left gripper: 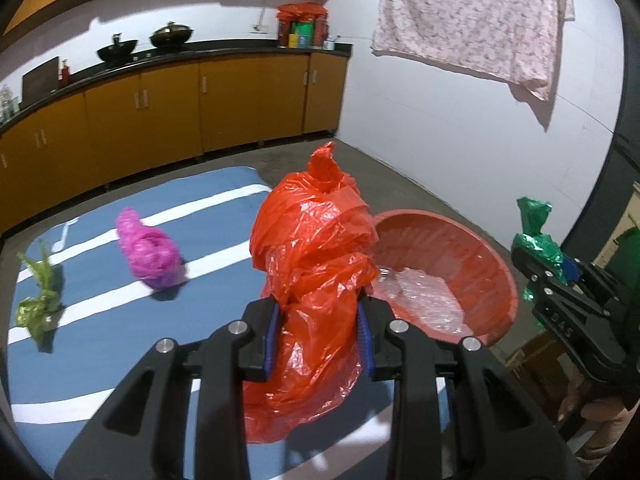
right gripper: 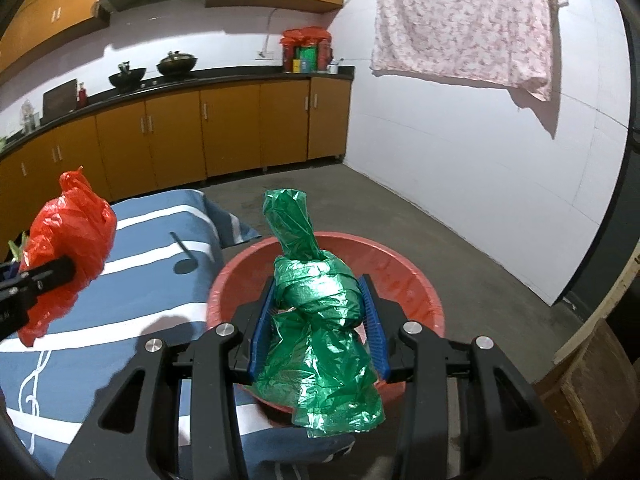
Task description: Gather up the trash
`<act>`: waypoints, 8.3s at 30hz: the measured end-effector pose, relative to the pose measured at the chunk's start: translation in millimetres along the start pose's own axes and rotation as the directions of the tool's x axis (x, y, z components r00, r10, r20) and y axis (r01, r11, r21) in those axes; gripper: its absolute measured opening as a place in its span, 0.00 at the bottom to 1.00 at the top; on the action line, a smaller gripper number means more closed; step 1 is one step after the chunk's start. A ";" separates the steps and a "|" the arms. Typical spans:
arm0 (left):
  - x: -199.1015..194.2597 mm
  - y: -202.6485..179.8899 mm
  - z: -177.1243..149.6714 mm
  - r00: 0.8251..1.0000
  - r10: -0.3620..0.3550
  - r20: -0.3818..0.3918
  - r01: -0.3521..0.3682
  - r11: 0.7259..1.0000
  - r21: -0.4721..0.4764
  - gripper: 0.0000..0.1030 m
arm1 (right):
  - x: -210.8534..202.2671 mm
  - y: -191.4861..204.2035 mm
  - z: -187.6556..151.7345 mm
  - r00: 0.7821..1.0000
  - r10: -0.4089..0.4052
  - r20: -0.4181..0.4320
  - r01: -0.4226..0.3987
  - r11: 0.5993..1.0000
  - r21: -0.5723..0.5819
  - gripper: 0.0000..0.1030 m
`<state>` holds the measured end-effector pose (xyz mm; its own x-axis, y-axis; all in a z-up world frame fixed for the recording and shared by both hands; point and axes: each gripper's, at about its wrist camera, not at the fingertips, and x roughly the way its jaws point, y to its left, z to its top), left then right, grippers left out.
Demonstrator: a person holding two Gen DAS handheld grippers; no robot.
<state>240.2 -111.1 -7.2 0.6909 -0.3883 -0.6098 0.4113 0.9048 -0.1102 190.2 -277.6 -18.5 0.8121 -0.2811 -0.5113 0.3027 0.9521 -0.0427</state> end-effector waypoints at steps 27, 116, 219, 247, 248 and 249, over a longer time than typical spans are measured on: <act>84.9 -73.7 4.5 0.983 -0.151 -0.101 0.157 0.986 0.053 0.30 | 48.9 -47.6 4.4 0.998 0.006 -0.060 0.003 0.989 0.148 0.40; 43.7 348.0 -49.9 0.863 0.435 -0.257 -0.503 0.783 -0.366 0.36 | 143.7 316.1 9.8 0.829 0.455 -0.325 -0.535 0.815 -0.224 0.58; 107.1 -98.5 18.5 0.986 -0.122 -0.117 0.134 0.986 0.096 0.33 | 66.2 -60.0 14.5 0.993 0.087 -0.074 -0.067 0.971 0.231 0.57; -12.9 -20.5 -28.1 0.989 0.111 0.093 -0.113 0.993 0.016 0.92 | -54.6 -52.5 -23.9 0.992 -0.009 0.127 -0.011 0.987 0.162 0.97; -24.9 -16.3 -32.9 0.986 0.129 0.108 -0.132 0.991 0.013 0.92 | -61.7 -49.2 -27.5 0.991 -0.006 0.131 -0.014 0.988 0.156 0.97; -39.8 -11.5 -39.1 0.980 0.151 0.127 -0.153 0.988 0.007 0.92 | -68.4 -46.0 -30.5 0.991 -0.007 0.136 -0.014 0.988 0.152 0.97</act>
<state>184.8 -99.2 -12.4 0.8147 -0.2663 -0.5152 0.3048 0.9524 -0.0103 105.5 -298.5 -7.8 0.8703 -0.3012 -0.3896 0.3633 0.9268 0.0950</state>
